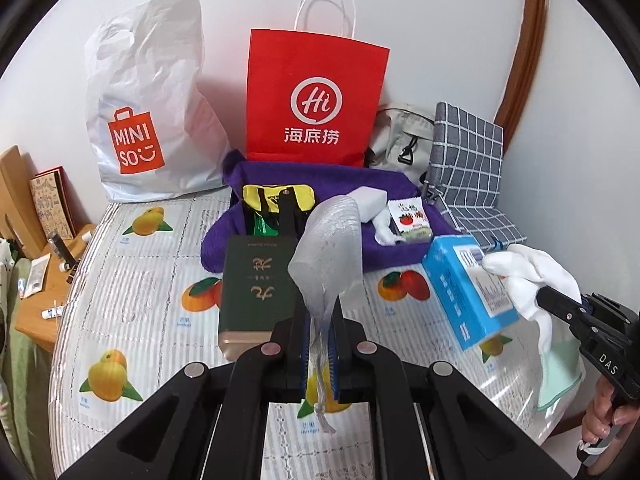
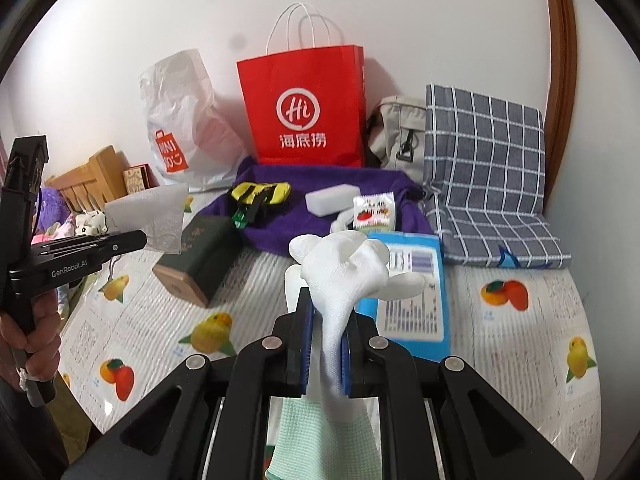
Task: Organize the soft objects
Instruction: 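Lift and carry the glove in the right gripper and mesh bag in the left over the towel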
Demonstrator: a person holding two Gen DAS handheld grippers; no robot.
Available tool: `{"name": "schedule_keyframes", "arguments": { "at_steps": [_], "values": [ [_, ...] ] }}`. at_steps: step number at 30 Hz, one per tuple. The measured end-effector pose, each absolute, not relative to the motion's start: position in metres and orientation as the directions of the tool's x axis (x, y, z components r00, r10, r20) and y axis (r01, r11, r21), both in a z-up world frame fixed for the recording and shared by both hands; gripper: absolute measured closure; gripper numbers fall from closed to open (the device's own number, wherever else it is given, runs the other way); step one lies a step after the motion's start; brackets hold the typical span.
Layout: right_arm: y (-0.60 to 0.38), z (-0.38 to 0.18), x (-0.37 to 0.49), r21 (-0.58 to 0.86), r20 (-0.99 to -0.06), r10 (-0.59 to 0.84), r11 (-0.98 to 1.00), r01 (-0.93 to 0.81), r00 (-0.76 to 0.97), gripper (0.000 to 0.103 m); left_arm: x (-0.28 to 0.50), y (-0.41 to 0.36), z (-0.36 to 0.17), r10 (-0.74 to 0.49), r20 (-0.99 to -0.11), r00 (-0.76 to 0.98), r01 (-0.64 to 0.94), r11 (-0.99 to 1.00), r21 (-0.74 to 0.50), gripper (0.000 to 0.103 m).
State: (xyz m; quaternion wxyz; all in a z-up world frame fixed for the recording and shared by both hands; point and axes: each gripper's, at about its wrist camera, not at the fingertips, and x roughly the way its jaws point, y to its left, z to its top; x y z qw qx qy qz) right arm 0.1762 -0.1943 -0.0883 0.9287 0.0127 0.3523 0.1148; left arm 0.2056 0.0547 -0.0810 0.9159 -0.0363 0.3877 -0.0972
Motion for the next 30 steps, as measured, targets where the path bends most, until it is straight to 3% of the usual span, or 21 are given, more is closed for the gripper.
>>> {"name": "schedule_keyframes", "arguments": {
  "at_steps": [30],
  "values": [
    [-0.202, -0.059, 0.277, 0.155, -0.614, 0.236, 0.972, -0.178, 0.753, 0.091, 0.287, 0.052, -0.058, -0.14, -0.683, 0.717, 0.094, 0.99, -0.104, 0.095]
  ]
}}
